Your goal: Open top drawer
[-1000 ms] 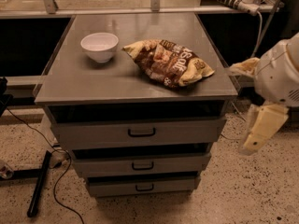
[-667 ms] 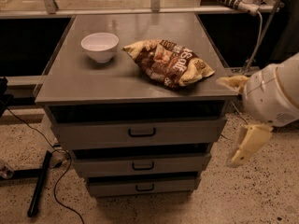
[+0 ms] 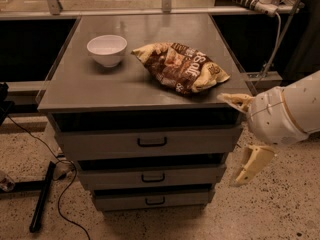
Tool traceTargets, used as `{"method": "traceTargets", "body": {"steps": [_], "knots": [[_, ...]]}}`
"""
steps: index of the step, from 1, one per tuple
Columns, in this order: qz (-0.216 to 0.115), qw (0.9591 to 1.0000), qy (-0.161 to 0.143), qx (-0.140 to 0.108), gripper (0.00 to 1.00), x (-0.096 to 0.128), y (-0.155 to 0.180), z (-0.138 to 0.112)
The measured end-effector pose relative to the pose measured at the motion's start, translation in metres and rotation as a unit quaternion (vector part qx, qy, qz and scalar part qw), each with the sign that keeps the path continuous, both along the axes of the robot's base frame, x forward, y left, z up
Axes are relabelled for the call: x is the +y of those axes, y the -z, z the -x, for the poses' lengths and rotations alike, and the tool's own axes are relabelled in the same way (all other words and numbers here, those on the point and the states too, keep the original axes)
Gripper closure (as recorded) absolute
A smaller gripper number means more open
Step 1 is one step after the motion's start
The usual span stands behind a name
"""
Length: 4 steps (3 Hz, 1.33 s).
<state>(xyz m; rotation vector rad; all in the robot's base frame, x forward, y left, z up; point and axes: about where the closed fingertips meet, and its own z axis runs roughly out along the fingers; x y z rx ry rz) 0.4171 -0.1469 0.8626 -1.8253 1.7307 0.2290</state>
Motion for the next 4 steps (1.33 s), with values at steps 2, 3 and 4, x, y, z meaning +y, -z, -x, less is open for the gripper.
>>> {"method": "traceTargets", "body": {"steps": [2, 3, 4], "knots": [[0.005, 0.9998, 0.017, 0.005, 0.0, 0.008, 0.062, -0.025], [-0.003, 0.9998, 0.022, 0.0, 0.0, 0.013, 0.094, -0.04], [-0.005, 0.9998, 0.006, -0.019, 0.0, 0.036, 0.132, -0.079]]}}
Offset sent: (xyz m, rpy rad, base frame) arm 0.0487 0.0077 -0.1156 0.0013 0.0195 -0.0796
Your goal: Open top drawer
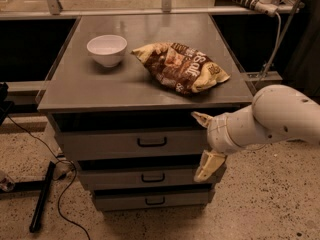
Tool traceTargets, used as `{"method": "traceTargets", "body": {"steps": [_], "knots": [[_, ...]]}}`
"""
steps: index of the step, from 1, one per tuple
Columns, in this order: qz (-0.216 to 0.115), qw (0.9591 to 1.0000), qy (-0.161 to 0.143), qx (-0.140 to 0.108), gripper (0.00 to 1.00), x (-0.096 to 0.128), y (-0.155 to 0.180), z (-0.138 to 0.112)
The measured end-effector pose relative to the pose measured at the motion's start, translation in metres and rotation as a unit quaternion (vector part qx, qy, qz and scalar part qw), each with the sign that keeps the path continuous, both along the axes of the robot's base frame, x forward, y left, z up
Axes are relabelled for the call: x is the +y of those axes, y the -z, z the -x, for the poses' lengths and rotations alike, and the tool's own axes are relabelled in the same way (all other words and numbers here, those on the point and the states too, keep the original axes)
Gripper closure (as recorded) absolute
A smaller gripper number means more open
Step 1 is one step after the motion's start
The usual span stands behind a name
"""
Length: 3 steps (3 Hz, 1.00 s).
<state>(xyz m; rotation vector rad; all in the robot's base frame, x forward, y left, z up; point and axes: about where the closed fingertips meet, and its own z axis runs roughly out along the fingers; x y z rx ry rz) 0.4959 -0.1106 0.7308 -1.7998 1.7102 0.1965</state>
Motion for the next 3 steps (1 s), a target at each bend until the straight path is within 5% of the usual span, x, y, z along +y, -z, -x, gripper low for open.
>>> {"method": "traceTargets", "body": {"steps": [3], "knots": [[-0.01, 0.9999, 0.001, -0.002, 0.0, -0.01, 0.022, -0.024]]}}
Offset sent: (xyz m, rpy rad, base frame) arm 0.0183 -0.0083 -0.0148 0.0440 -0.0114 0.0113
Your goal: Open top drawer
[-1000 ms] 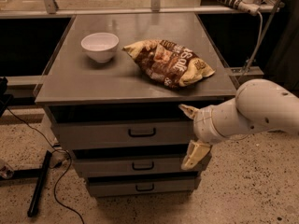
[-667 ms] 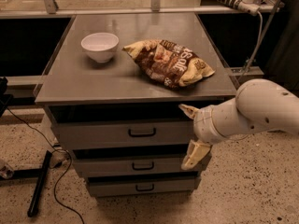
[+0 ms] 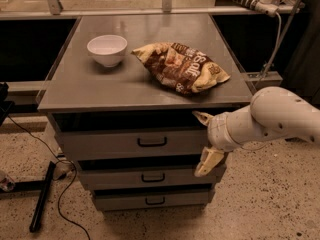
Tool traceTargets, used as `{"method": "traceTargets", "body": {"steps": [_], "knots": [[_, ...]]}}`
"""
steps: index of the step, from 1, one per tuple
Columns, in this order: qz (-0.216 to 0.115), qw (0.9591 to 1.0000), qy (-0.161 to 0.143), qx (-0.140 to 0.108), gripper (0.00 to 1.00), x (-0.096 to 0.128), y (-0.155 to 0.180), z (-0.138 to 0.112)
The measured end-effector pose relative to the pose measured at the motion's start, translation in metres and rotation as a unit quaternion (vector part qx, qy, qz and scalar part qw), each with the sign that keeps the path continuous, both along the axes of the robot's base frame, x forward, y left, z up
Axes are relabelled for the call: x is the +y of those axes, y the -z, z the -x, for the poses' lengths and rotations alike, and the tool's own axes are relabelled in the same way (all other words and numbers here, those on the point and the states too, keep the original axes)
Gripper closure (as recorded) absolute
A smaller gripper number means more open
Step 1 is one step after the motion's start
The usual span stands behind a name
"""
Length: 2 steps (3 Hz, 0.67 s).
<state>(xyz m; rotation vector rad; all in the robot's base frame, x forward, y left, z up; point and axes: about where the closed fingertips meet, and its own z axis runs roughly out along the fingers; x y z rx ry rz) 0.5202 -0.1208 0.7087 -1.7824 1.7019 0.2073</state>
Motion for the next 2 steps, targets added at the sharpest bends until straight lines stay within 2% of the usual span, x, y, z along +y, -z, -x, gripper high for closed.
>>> {"method": "traceTargets", "body": {"steps": [2], "knots": [[0.0, 1.0, 0.004, 0.008, 0.0, -0.012, 0.037, -0.025]]}}
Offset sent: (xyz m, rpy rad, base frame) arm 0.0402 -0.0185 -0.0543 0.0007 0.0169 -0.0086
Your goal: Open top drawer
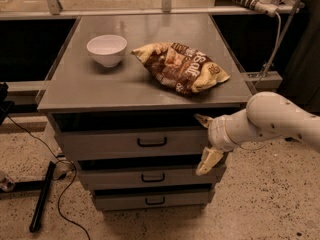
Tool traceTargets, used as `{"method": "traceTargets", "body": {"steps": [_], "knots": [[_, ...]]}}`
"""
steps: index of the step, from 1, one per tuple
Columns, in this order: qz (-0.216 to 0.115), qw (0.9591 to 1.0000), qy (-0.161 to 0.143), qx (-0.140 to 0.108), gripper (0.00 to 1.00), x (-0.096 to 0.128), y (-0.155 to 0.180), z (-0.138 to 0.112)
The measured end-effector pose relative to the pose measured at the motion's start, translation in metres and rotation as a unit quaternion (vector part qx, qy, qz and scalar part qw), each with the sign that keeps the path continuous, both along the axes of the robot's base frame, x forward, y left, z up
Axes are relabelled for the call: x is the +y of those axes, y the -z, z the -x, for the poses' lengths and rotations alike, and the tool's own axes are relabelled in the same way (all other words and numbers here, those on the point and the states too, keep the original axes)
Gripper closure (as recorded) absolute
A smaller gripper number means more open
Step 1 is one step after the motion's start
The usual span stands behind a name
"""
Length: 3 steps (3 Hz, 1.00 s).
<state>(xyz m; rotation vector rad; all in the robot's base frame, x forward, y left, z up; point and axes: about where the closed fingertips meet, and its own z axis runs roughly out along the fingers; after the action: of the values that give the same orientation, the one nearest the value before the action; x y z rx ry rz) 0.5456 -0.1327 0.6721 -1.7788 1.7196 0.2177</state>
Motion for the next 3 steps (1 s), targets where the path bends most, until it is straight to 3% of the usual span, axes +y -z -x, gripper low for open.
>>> {"method": "traceTargets", "body": {"steps": [1, 3], "knots": [[0.003, 1.0, -0.002, 0.0, 0.0, -0.0011, 0.0117, -0.0132], [0.003, 1.0, -0.003, 0.0, 0.41, -0.001, 0.0121, -0.0135]]}}
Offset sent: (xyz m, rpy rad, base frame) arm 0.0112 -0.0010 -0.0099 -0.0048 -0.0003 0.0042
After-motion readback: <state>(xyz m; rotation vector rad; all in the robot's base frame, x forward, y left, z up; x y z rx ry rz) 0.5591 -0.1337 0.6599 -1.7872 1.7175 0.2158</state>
